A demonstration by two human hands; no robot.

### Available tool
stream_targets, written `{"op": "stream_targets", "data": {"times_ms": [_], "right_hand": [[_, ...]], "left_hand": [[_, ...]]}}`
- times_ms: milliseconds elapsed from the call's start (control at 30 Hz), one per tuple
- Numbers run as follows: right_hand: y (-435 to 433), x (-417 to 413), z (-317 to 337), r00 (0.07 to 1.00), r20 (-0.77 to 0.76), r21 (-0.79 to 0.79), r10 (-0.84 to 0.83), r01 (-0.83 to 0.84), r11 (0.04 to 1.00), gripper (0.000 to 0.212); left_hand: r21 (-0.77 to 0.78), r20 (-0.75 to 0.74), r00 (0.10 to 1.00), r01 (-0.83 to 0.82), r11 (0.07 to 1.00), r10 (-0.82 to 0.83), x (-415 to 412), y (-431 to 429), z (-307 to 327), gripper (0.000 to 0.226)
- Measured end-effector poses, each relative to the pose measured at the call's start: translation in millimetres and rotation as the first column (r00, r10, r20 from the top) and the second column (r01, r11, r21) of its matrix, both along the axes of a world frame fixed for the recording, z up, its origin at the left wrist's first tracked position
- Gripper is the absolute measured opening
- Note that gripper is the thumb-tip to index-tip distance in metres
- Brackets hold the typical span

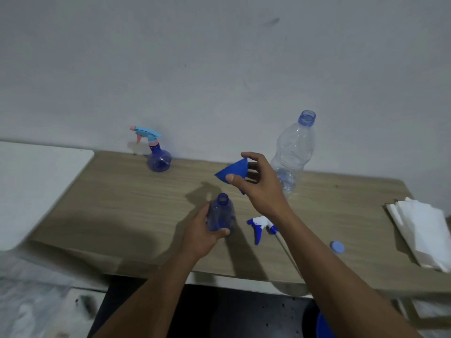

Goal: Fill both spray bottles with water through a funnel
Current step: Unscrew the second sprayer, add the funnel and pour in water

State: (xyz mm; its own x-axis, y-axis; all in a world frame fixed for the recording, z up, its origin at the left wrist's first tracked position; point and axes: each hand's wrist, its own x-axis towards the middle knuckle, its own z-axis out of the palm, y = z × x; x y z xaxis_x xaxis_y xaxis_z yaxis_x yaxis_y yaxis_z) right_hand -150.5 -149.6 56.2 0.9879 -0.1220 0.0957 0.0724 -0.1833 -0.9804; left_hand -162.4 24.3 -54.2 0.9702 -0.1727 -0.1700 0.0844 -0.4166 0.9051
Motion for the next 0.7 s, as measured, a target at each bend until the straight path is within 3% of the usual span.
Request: {"op": "stream_targets", "data": {"times_ms": [300, 433, 567, 700], "right_hand": [[19, -17, -22, 0.996, 0.088, 0.080, -0.004, -0.003, 0.997, 0.077], [24, -20, -36, 0.994, 0.107, 0.024, -0.002, 0.000, 1.000, 0.086], [23, -19, -42, 0.994, 0.104, 0.003, -0.023, 0.022, 1.000, 0.079], [21, -20, -47, 0.991, 0.130, -0.038, -0.043, 0.048, 0.998, 0.063]], "left_hand": [[0.003, -0.034, 0.999, 0.029, 1.000, -0.029, 3, 0, 4, 0.071], [0.008, -0.051, 0.998, 0.036, 0.999, -0.036, 4, 0, 2, 0.066], [-0.026, -0.039, 0.999, 0.011, 1.000, -0.012, 5, 0, -5, 0.079], [-0.042, -0.017, 1.000, 0.012, 0.999, -0.013, 5, 0, -4, 0.078]]}}
